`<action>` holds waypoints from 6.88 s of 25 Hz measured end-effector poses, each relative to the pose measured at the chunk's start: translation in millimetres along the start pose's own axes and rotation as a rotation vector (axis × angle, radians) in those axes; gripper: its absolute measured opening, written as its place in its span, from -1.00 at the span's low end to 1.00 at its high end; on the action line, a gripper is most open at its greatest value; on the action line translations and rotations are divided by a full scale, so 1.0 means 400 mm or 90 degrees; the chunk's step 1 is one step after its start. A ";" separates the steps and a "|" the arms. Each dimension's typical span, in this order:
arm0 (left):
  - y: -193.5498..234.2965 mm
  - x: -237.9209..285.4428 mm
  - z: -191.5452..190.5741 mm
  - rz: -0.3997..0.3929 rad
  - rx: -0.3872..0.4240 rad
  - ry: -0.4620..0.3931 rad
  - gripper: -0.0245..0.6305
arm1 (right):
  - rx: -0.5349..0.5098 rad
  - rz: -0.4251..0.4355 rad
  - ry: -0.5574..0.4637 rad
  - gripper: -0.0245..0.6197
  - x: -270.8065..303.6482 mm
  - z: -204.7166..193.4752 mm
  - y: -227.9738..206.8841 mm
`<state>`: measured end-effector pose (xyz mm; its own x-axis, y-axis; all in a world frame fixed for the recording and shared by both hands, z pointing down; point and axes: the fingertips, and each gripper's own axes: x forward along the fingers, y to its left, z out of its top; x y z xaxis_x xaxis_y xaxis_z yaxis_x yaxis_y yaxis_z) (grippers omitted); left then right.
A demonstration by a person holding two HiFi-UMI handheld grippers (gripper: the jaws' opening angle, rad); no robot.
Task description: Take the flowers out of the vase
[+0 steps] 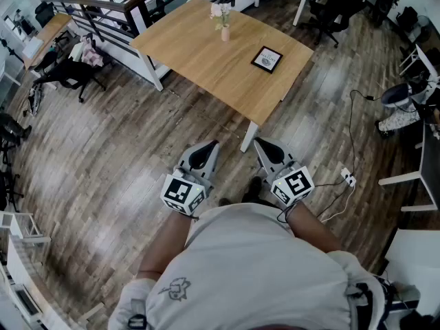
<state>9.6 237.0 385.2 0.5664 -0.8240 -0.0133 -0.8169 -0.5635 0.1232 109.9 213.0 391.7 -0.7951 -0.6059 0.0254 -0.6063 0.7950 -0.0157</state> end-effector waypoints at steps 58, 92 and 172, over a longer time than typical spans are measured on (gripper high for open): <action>0.425 0.682 0.006 0.054 -0.013 0.044 -0.91 | 0.074 0.042 0.020 -0.91 0.446 -0.043 -0.689; 1.111 1.067 -0.080 -0.050 -0.058 0.113 -0.91 | 0.071 -0.062 0.181 -0.49 1.227 -0.280 -1.033; 0.914 1.017 -0.074 0.009 -0.008 0.070 -0.92 | 0.099 -0.070 0.105 -0.78 1.112 -0.147 -1.098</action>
<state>-55.4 -302.7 454.1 0.5642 -0.8198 0.0979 -0.8237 -0.5508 0.1348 23.0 -404.0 468.7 -0.7199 -0.6654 0.1975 -0.6933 0.7032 -0.1576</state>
